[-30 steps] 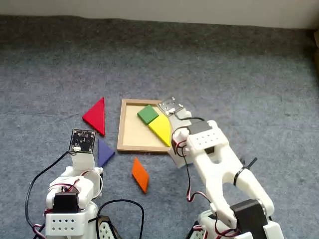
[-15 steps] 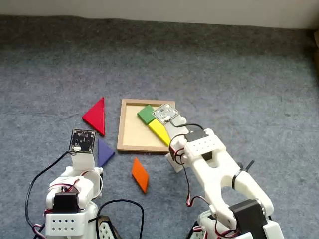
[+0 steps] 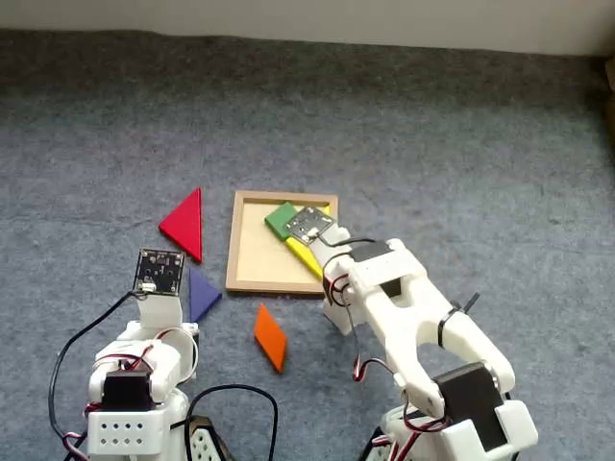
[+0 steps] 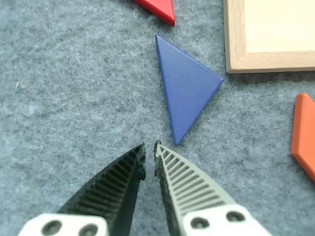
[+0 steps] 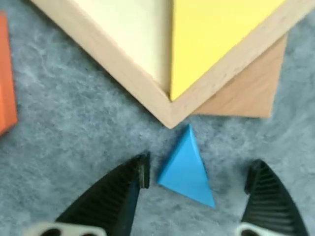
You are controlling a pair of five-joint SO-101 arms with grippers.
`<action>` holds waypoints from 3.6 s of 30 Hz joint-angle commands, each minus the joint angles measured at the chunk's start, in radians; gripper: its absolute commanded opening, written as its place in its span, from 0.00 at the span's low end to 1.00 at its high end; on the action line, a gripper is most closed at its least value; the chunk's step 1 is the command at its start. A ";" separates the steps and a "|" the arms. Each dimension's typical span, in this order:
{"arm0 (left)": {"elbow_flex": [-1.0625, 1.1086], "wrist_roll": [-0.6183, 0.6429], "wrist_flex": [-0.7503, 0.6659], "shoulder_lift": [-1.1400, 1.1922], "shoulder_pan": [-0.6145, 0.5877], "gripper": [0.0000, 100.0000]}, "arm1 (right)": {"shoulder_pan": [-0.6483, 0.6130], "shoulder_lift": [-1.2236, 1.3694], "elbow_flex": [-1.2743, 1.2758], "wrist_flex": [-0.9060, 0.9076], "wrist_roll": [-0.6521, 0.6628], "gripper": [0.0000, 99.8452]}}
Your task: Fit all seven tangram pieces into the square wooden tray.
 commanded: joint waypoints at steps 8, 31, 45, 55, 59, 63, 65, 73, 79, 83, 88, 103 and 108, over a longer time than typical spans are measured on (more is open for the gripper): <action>0.019 -0.006 0.005 -0.036 -0.005 0.05 | 0.030 0.007 -0.010 0.027 0.069 0.23; 0.019 -0.006 0.005 -0.036 -0.005 0.05 | 0.074 0.016 -0.053 0.033 0.112 0.22; 0.019 -0.006 0.005 -0.036 -0.005 0.05 | 0.074 0.007 -0.054 0.031 0.117 0.15; 0.019 -0.006 0.005 -0.036 -0.005 0.05 | 0.081 0.005 -0.054 0.039 0.115 0.10; 0.019 -0.006 0.005 -0.036 -0.005 0.05 | 0.081 0.005 -0.061 0.062 0.110 0.10; 0.019 -0.006 0.005 -0.036 -0.005 0.05 | 0.076 0.005 -0.090 0.148 0.055 0.17; 0.019 -0.006 0.005 -0.036 -0.005 0.05 | 0.079 0.005 -0.114 0.156 0.000 0.21; 0.019 -0.006 0.005 -0.036 -0.005 0.05 | 0.015 0.007 -0.133 0.130 -0.092 0.23; 0.019 -0.006 0.005 -0.036 -0.005 0.05 | 0.008 0.015 -0.127 0.079 -0.137 0.23; 0.019 -0.006 0.005 -0.036 -0.005 0.05 | 0.008 0.016 -0.127 0.047 -0.137 0.23; 0.019 -0.006 0.005 -0.036 -0.005 0.05 | 0.010 0.016 -0.125 0.004 -0.173 0.23; 0.019 -0.006 0.005 -0.036 -0.005 0.05 | 0.013 0.007 -0.128 0.010 -0.229 0.20; 0.019 -0.006 0.005 -0.036 -0.005 0.05 | 0.007 0.007 -0.154 0.062 -0.282 0.20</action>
